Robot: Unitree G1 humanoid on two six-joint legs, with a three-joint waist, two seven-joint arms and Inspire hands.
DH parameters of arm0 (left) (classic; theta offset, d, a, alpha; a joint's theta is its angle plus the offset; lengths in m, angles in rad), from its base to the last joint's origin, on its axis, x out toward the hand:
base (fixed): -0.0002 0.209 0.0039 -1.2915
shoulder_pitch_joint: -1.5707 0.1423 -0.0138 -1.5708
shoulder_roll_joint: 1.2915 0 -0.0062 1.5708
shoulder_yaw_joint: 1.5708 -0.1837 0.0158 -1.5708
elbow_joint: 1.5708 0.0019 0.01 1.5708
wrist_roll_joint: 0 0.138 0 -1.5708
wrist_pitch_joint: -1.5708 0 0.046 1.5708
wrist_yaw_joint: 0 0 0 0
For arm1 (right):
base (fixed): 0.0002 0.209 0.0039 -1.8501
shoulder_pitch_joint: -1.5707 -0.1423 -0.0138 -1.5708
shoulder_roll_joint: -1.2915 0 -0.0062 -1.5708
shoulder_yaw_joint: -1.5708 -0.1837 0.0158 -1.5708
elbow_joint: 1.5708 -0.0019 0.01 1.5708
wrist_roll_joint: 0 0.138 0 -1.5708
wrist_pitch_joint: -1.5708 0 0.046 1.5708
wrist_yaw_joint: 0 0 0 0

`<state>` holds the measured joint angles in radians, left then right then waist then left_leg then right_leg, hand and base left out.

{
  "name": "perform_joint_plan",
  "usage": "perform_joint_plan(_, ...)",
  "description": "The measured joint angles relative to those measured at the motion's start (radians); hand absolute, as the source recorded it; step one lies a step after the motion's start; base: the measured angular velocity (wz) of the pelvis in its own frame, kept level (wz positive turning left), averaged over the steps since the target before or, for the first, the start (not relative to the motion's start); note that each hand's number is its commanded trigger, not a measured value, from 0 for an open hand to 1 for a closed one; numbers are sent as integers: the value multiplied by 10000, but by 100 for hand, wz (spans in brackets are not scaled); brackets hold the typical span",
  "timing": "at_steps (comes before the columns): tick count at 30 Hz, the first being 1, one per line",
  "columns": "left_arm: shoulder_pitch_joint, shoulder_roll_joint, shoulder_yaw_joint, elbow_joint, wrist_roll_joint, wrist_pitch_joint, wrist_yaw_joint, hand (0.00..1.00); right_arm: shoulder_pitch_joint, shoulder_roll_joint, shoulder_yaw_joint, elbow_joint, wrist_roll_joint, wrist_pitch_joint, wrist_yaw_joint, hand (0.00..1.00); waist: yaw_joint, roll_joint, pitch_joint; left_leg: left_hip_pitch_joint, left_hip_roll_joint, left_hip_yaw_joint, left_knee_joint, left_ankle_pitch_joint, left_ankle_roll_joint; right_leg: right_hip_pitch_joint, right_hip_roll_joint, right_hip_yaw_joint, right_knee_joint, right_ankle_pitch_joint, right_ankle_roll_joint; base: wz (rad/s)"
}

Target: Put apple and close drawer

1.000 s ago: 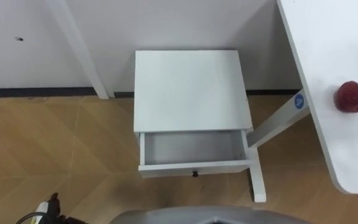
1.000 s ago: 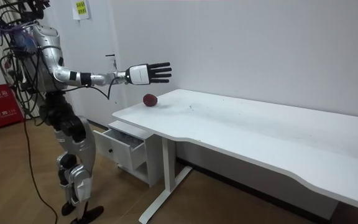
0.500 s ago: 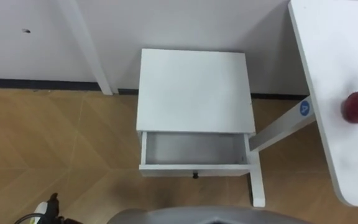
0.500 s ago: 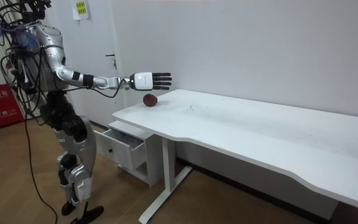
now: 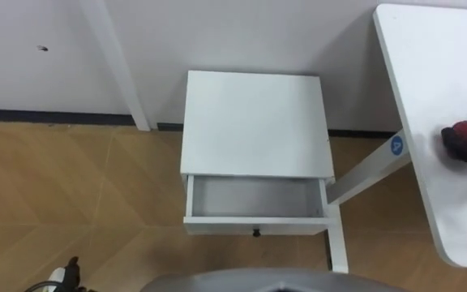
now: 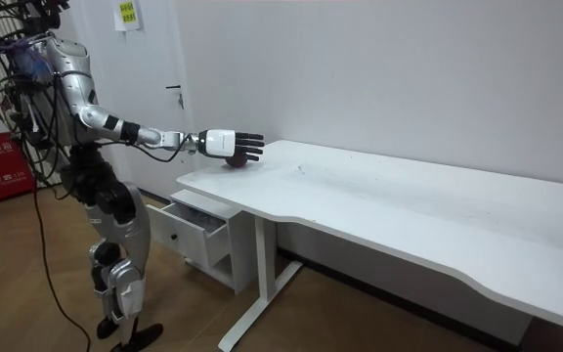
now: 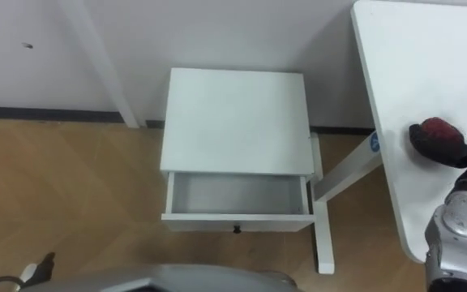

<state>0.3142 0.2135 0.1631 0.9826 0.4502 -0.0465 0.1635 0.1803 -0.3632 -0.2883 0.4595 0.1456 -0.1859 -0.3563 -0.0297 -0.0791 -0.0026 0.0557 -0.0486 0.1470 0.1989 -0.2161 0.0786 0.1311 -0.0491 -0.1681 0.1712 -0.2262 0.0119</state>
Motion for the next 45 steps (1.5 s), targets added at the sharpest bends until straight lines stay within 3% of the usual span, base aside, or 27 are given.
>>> perform_joint_plan(13,7,2,-4,23,-35,-195,-2,0,-14,0,0,672,-421,-166,126,0,-3,-16,20,102,-7,-69,-77,0,-1,116,7,8,-29,2,1,1)
perform_joint_plan(17,-3,11,-5,26,-41,-270,-5,0,-17,0,50,1136,-409,-247,444,0,43,-83,95,104,-9,-73,-91,-1,-1,88,6,12,-31,2,1,0)
perform_joint_plan(20,-20,10,-5,26,8,-271,-9,0,-44,0,62,1471,-407,-436,555,0,48,-95,87,101,-3,-72,-91,-1,-1,83,10,25,-31,2,1,0)
perform_joint_plan(28,-68,14,-2,9,32,-273,-24,0,-124,0,62,1603,-781,-456,1066,0,67,-117,77,92,2,-48,-88,-1,-1,63,10,25,-24,2,1,0)
perform_joint_plan(29,-74,17,-2,10,28,-273,-28,0,-125,-1,63,1603,-797,-457,1106,46,67,-120,75,92,2,-48,-84,-1,-1,64,11,30,-22,2,1,0)
perform_joint_plan(31,-88,27,-3,9,-13,-290,-29,0,-141,-1,68,1619,-959,-455,1207,98,63,-118,72,89,3,-46,-55,-1,-1,70,9,8,-21,4,2,0)
perform_joint_plan(36,-73,43,-1,-4,24,-293,-193,0,-321,-14,11,1837,-1392,-445,1244,100,71,-102,69,64,5,-48,10,-3,1,83,15,-35,-14,24,5,0)
perform_joint_plan(39,-18,43,-1,-4,21,-285,-322,0,-436,-215,-109,1942,-1652,-397,1189,100,77,-101,55,69,9,-57,34,-4,3,84,9,-98,0,31,0,0)
perform_joint_plan(43,97,31,4,-1,21,-258,-486,0,-443,-339,-113,1948,-1958,-316,1165,100,94,-62,-82,76,24,-59,53,-3,2,99,9,-107,-3,36,-10,0)
perform_joint_plan(45,106,31,4,0,21,-253,-522,0,-445,-340,-112,1948,-1969,-316,1166,100,107,-52,-89,87,24,-68,58,-3,1,116,8,-117,-4,36,-9,0)
